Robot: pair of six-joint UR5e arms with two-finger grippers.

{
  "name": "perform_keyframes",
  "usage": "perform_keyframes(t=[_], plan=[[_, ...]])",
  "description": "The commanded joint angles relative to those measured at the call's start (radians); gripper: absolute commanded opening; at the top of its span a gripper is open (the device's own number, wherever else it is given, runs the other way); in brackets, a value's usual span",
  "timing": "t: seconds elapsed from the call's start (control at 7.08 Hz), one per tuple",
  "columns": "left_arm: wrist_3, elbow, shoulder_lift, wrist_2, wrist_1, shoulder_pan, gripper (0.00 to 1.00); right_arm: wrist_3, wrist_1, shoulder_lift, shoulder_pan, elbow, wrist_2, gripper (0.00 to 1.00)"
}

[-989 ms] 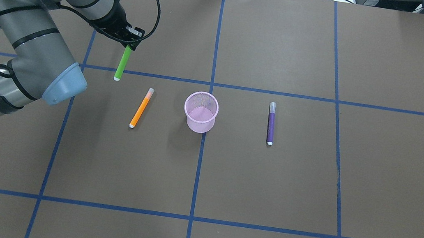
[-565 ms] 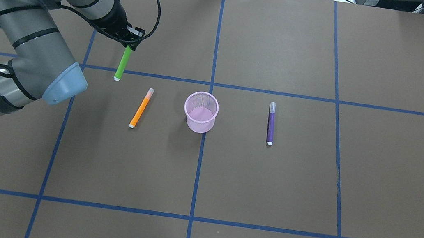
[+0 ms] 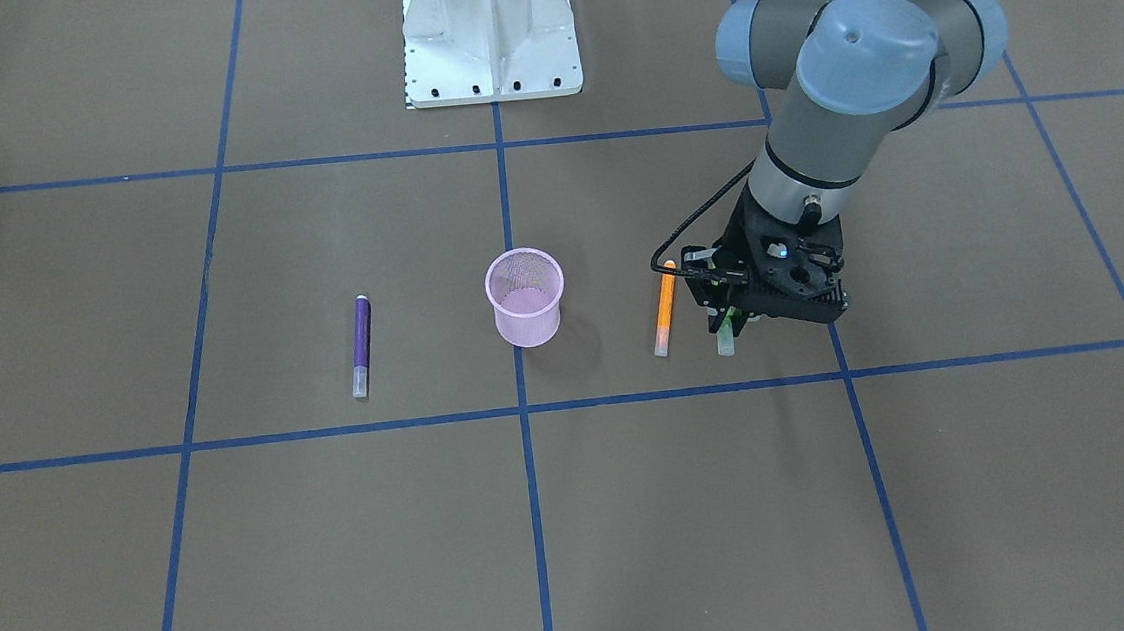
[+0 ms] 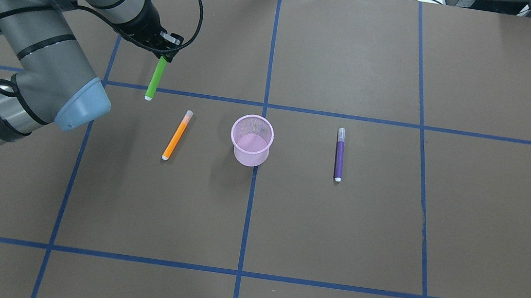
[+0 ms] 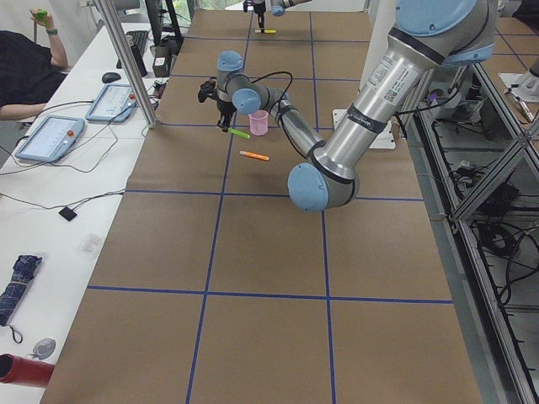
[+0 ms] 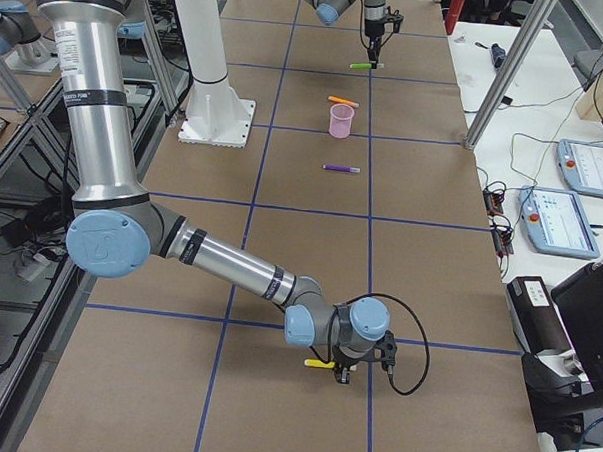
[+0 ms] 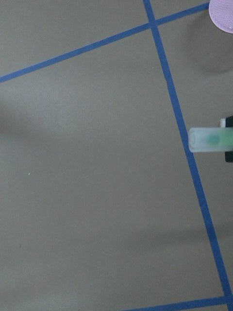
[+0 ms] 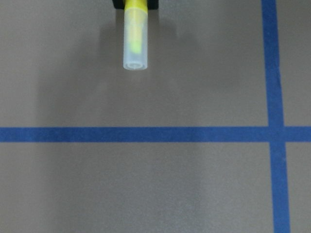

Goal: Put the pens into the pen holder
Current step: 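Lift the green marker upright with the left gripper, then carry the green marker over the pink cup with the left gripper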

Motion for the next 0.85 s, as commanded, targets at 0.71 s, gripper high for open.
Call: perform_keyframes(t=[0.71], plan=[[-0.493, -0.015, -0.121, 0.411, -0.227, 0.178, 0.00, 0.297, -0.009, 0.098, 0.022, 0.132, 0.035, 0.00]])
